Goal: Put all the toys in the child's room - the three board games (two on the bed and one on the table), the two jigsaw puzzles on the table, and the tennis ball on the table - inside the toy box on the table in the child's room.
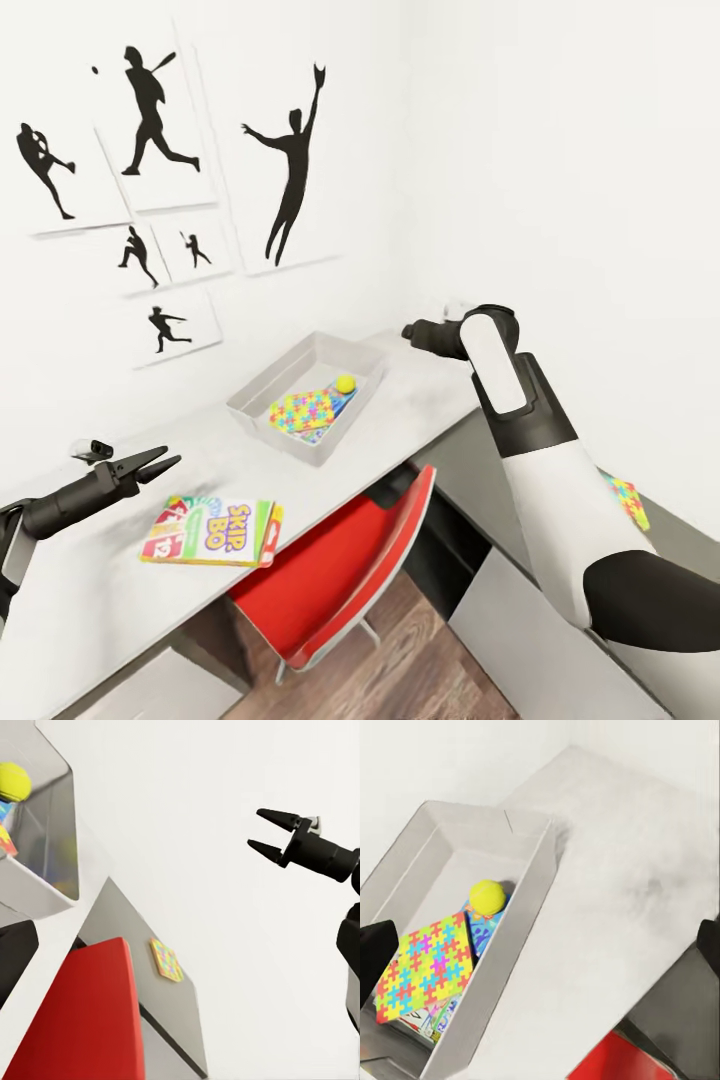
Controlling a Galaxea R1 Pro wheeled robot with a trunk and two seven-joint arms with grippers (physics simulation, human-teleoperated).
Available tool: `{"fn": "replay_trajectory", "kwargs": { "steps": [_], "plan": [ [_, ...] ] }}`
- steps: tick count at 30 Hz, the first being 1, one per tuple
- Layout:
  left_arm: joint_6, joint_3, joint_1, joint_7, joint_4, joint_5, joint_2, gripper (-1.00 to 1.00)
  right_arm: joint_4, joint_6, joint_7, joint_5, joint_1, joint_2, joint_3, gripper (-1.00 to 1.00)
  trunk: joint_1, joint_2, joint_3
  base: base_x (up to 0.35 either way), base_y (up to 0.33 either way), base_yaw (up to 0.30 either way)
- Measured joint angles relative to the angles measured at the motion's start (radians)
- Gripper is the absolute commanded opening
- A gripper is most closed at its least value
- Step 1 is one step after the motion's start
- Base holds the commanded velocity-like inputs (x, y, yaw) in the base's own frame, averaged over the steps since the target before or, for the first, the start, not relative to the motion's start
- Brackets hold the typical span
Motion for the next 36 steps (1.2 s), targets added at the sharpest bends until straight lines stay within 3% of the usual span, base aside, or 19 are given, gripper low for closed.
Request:
{"fn": "replay_trajectory", "kwargs": {
  "steps": [36],
  "plan": [
    [-0.001, 0.001, 0.0, -0.003, 0.0, 0.0, 0.001, 1.0, 0.03, -0.01, 0.004, -0.001, 0.016, 0.0, 0.0, 1.0, 0.0, 0.0, 0.003, -0.028, 0.087, -0.285]
  ]
}}
